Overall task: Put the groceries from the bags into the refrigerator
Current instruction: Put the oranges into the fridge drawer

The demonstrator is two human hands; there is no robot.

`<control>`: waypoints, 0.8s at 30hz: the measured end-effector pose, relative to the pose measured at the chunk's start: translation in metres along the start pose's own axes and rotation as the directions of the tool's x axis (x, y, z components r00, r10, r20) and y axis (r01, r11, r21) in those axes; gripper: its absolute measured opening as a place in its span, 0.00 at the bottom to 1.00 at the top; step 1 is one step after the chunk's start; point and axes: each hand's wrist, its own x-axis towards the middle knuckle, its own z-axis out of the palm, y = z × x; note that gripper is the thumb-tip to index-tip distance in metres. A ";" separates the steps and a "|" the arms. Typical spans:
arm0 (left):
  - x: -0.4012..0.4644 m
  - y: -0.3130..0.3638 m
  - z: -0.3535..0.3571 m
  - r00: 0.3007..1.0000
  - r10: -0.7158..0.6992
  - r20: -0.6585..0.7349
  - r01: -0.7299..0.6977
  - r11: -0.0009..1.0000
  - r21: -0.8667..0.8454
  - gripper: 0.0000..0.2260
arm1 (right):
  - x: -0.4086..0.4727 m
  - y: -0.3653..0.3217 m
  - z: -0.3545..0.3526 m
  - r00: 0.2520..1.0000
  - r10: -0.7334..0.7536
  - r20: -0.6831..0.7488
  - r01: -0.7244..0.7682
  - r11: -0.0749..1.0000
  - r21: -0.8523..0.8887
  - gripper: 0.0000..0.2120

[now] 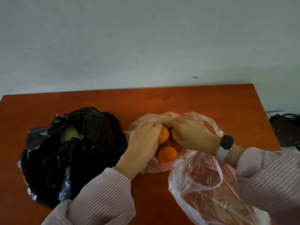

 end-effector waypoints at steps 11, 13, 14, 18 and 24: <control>0.038 -0.060 0.073 0.889 -0.372 0.267 0.457 0.674 -0.581 0.40 | 0.042 0.073 0.042 0.876 0.404 0.262 -0.475 0.811 0.340 0.19; 0.035 -0.065 0.084 0.822 -0.446 0.353 0.519 0.332 -0.788 0.33 | 0.043 0.083 0.057 0.787 0.504 0.355 -0.616 0.621 0.485 0.17; 0.033 -0.068 0.089 0.778 -0.479 0.408 0.534 0.161 -0.830 0.30 | 0.041 0.085 0.063 0.728 0.568 0.384 -0.671 0.479 0.566 0.17; 0.041 -0.073 0.093 0.580 -0.674 0.457 0.596 -0.031 -0.802 0.21 | 0.029 0.088 0.070 0.620 0.689 0.376 -0.700 0.269 0.661 0.16; 0.002 -0.044 0.089 0.821 -0.560 -0.114 0.414 0.720 -0.557 0.15 | -0.009 0.075 0.071 0.719 0.693 0.044 -0.587 0.573 0.572 0.19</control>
